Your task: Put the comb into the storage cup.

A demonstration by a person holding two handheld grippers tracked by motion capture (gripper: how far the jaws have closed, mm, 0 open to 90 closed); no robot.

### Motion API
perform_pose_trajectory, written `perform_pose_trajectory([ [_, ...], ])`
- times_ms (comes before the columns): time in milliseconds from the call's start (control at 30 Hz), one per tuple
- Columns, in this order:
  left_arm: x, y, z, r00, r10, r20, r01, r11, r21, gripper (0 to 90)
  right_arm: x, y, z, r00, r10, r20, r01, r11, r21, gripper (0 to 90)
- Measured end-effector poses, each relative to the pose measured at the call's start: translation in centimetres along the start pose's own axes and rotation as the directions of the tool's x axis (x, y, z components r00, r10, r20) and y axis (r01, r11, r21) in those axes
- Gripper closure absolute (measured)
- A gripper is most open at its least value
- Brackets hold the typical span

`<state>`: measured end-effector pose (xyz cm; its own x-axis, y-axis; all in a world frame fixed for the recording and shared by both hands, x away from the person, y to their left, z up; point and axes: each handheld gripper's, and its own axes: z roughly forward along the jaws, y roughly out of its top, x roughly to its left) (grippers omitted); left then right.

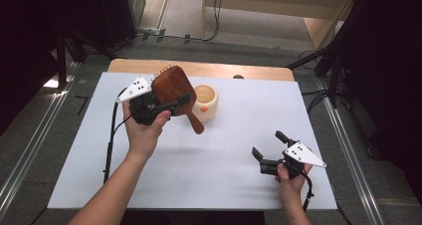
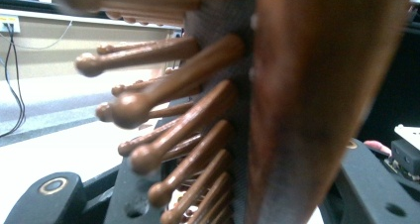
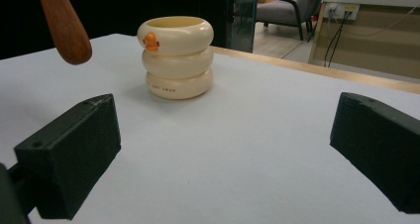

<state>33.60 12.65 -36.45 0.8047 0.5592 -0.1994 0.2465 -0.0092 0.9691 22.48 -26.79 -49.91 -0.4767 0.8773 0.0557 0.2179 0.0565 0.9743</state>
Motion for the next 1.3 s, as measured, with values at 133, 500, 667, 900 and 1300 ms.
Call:
perform_pose_trajectory([
  [133, 0.3, 0.6, 0.2, 0.9999, 0.007, -0.01, -0.007, 1.0, -0.003, 55.7, -0.3, -0.1, -0.3, 1.0, -0.002, 0.003, 0.002, 1.0, -0.003, 0.0],
  [500, 1.0, 1.9, 0.7, 0.9996, 0.017, -0.023, -0.017, 0.9998, -0.013, 55.7, -1.8, -0.7, -2.0, 0.9993, 0.019, 0.032, -0.019, 1.0, -0.002, 0.0],
  [667, 1.3, 2.3, 0.9, 0.9993, 0.022, -0.029, -0.023, 0.9996, -0.018, 55.7, -2.2, -1.0, -2.7, 0.9988, 0.019, 0.044, -0.019, 1.0, 0.004, 0.0],
  [900, 1.6, 3.0, 1.2, 0.9993, 0.019, -0.034, -0.02, 0.9995, -0.026, 55.7, -2.8, -1.3, -3.5, 0.998, 0.021, 0.06, -0.022, 1.0, 0.002, 0.0],
  [1300, 2.2, 3.9, 2.0, 0.9991, 0.015, -0.039, -0.017, 0.9992, -0.035, 55.7, -3.5, -1.8, -4.1, 0.9968, 0.035, 0.071, -0.036, 0.999, 0.011, 0.0],
])
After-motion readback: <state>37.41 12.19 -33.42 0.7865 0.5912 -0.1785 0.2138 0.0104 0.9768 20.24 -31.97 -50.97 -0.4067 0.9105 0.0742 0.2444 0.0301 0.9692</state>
